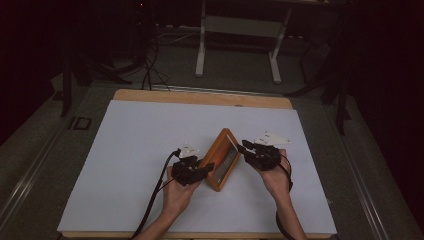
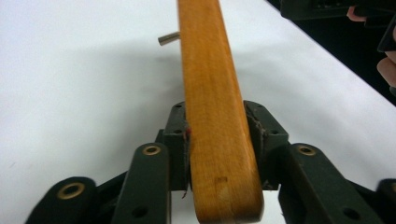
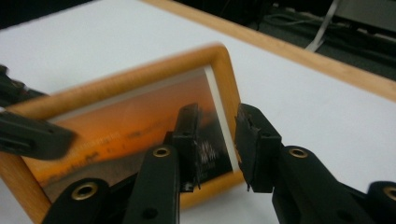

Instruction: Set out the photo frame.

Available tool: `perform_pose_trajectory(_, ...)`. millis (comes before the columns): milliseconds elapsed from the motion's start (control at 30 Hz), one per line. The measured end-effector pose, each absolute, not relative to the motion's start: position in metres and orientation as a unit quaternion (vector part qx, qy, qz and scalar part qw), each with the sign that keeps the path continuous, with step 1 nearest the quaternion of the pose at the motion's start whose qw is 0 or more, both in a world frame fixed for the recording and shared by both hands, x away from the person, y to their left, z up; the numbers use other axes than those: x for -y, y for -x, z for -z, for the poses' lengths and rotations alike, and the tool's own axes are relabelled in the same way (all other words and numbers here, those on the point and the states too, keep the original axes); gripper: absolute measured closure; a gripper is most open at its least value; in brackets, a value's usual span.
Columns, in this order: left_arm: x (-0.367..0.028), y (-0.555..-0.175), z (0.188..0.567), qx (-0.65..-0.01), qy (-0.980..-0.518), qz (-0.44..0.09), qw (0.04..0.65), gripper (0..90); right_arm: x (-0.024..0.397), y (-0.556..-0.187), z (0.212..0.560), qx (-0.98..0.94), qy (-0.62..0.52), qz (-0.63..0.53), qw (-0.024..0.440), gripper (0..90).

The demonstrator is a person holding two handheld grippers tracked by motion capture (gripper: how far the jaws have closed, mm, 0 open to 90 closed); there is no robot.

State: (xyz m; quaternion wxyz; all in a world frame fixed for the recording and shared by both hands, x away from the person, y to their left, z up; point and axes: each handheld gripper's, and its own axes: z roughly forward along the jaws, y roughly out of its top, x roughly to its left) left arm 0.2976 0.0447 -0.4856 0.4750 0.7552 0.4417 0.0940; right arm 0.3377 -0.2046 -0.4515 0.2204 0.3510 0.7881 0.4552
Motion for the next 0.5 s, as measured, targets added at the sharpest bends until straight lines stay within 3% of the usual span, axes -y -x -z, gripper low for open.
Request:
perform_pose_trajectory(133,-0.023,-0.289,0.478,-0.395,-0.784,-0.145,0.457,68.1,0.213,-0.332,0.444,-0.779,-0.353,-0.463,0.231,69.1)
perform_pose_trajectory(333,-0.007,-0.278,0.476,-0.347,-0.804,-0.176,0.449,68.2,0.226,-0.327,0.442,-0.765,-0.363,-0.474,0.241,72.5)
perform_pose_trajectory(500,-0.003,-0.273,0.478,-0.331,-0.808,-0.165,0.46,67.9,0.223,-0.328,0.444,-0.769,-0.357,-0.475,0.238,84.2)
